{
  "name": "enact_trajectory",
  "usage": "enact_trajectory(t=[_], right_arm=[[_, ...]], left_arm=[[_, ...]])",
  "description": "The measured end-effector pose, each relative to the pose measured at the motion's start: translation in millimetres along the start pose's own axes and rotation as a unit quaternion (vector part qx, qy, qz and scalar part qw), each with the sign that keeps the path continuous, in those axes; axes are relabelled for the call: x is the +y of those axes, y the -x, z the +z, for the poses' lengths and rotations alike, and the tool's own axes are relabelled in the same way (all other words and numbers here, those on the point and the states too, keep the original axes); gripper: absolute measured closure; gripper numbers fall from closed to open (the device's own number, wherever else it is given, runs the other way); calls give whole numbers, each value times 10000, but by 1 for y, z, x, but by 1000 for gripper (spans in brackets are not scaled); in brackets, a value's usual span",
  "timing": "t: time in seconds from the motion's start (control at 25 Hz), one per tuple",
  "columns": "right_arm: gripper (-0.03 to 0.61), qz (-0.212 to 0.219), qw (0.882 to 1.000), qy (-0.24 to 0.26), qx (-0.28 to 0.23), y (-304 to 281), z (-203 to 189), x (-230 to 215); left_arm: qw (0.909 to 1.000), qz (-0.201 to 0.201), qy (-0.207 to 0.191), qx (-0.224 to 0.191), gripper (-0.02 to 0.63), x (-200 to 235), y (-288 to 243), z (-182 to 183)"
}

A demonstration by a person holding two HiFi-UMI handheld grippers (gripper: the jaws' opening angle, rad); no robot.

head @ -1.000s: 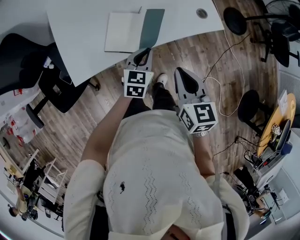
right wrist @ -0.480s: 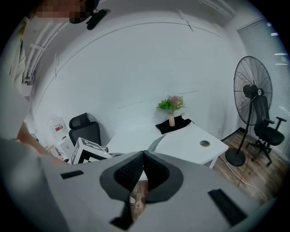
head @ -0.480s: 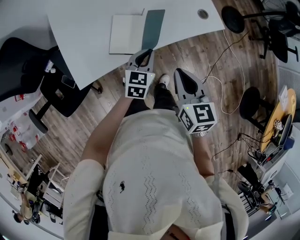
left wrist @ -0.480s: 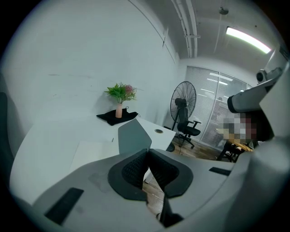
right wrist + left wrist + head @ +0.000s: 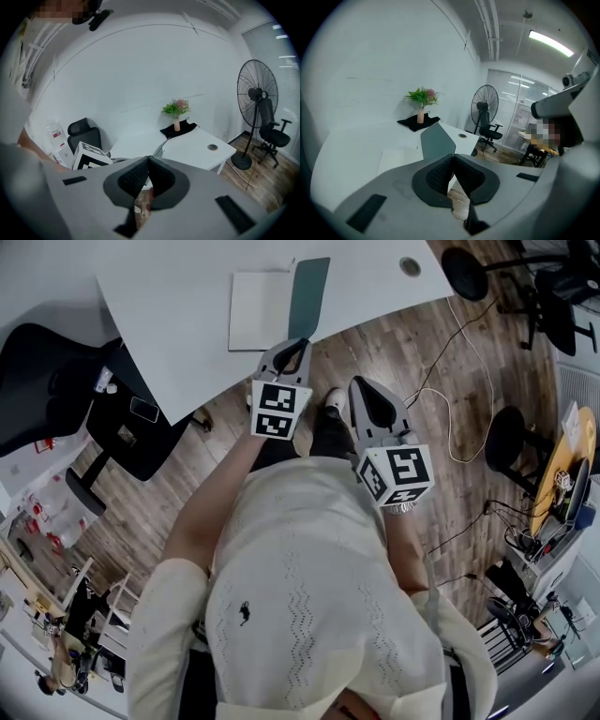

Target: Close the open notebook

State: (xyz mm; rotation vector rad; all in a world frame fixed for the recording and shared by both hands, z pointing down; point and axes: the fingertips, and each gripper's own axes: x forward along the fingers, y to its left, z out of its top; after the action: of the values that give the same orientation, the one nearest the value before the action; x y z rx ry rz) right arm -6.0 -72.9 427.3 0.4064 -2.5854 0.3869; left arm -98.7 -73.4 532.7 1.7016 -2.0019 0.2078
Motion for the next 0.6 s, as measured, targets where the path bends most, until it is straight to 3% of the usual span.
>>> enact_trajectory(t=[0.6], right_arm=[[577, -135, 9999, -29, 3, -7, -6, 23]], left_arm=[[10000, 60, -2, -78, 594, 25, 18, -4]])
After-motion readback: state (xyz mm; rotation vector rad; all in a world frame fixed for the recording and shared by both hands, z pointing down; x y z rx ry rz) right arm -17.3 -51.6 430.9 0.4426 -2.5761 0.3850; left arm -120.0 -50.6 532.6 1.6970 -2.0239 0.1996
